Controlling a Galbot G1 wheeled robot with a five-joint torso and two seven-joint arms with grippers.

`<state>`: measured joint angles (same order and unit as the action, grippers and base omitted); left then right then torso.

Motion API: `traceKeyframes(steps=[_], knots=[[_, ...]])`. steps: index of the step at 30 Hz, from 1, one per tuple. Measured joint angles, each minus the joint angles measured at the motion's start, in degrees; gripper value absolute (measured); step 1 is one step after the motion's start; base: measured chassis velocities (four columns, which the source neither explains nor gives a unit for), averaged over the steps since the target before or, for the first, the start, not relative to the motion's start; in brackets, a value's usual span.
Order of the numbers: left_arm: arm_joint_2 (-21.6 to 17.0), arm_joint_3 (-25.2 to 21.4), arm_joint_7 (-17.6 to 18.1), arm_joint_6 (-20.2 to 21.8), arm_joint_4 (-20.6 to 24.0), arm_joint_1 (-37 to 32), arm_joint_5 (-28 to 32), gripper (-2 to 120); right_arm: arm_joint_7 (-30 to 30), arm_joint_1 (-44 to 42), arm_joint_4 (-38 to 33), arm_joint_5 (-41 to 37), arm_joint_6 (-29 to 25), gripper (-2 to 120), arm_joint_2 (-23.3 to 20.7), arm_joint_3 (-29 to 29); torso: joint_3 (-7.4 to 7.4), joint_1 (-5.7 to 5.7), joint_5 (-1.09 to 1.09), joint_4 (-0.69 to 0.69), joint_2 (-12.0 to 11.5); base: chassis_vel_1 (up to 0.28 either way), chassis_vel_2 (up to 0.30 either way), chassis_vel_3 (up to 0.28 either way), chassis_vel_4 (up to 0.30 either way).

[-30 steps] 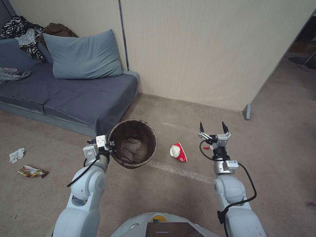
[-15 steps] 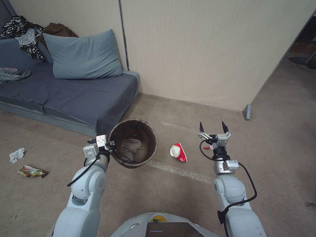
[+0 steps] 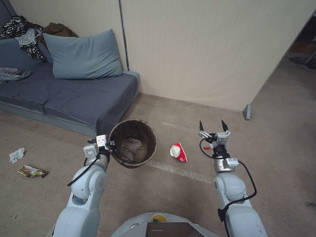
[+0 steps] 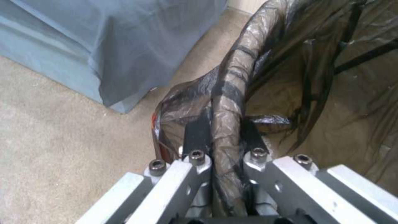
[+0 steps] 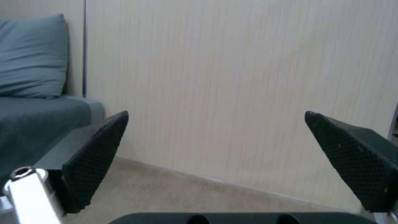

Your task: Pick up the trash bin, then pick up the garbage from the floor and place it into the trash bin.

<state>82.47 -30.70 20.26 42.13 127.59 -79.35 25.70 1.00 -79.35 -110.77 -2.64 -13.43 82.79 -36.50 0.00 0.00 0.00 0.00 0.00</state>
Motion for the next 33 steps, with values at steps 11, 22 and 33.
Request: traceKeyframes(steps=[11,22,33], knots=[[-0.1,0.0,0.0,0.0,0.0,0.3,0.0,3,0.0,0.5,-0.1,-0.1,0.7,100,-0.6,0.0,0.0,0.0,0.0,0.0,0.0,0.0,0.0,0.0,0.0],[0.0,-0.1,-0.1,0.0,0.4,0.0,0.0,3,0.2,1.3,-0.4,-0.9,2.8,100,-1.8,0.6,0.0,0.0,0.0,-0.01,0.0,0.0,0.0,0.0,0.0],[-0.2,0.6,-0.2,0.0,0.4,0.4,0.0,3,3.7,5.5,-0.6,-9.4,17.0,100,-8.2,2.7,0.0,0.0,0.0,-0.01,0.0,0.0,0.0,0.0,0.0]])
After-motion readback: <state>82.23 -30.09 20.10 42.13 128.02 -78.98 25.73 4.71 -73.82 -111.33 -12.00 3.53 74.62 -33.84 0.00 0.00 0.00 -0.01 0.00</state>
